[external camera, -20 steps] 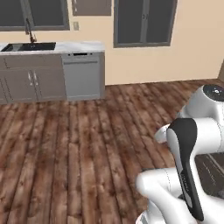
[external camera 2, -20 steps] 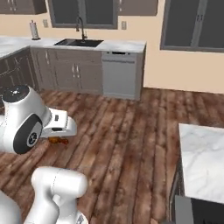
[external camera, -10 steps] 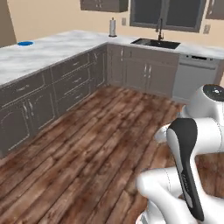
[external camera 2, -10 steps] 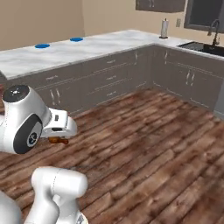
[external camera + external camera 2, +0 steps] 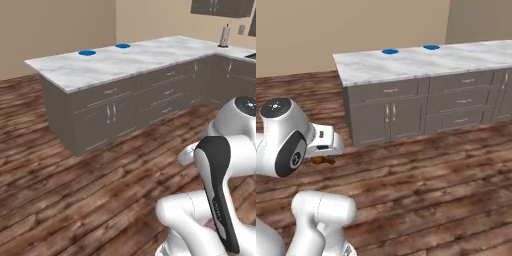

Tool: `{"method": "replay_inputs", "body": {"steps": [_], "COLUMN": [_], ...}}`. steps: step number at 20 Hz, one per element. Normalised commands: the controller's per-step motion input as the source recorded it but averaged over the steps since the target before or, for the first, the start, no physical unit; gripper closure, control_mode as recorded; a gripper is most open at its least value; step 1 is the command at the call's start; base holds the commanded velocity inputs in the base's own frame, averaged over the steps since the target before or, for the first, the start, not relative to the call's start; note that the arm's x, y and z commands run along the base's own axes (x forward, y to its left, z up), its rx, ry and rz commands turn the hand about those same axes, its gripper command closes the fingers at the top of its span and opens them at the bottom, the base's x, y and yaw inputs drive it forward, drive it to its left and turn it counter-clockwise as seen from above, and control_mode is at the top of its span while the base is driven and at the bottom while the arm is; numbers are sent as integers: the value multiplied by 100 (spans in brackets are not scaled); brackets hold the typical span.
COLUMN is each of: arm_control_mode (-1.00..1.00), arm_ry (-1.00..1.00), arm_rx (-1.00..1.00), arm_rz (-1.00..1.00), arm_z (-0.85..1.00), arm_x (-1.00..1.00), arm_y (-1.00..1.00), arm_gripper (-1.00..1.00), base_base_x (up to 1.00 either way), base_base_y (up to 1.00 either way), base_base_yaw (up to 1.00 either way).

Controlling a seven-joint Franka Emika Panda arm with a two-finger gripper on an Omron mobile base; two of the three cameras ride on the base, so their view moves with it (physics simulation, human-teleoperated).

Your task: Take the chicken drumsticks from the pan and place one on each plate on the dining counter.

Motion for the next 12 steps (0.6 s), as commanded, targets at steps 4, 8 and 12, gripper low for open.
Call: {"method": "replay_inputs", "body": {"steps": [4, 8, 12], "arm_control_mode": [100, 100, 100], "arm_ry": [0, 0, 0], "arm_rx": [0, 0, 0], "arm_rz": [0, 0, 0], "arm_z": [0, 0, 0], "arm_x": [0, 0, 0], "arm_y": [0, 0, 0], "arm_gripper": [100, 100, 100], "base_base_x": [99, 100, 100], "base_base_y": [72, 64, 67], "base_base_yaw": [1, 0, 0]}}
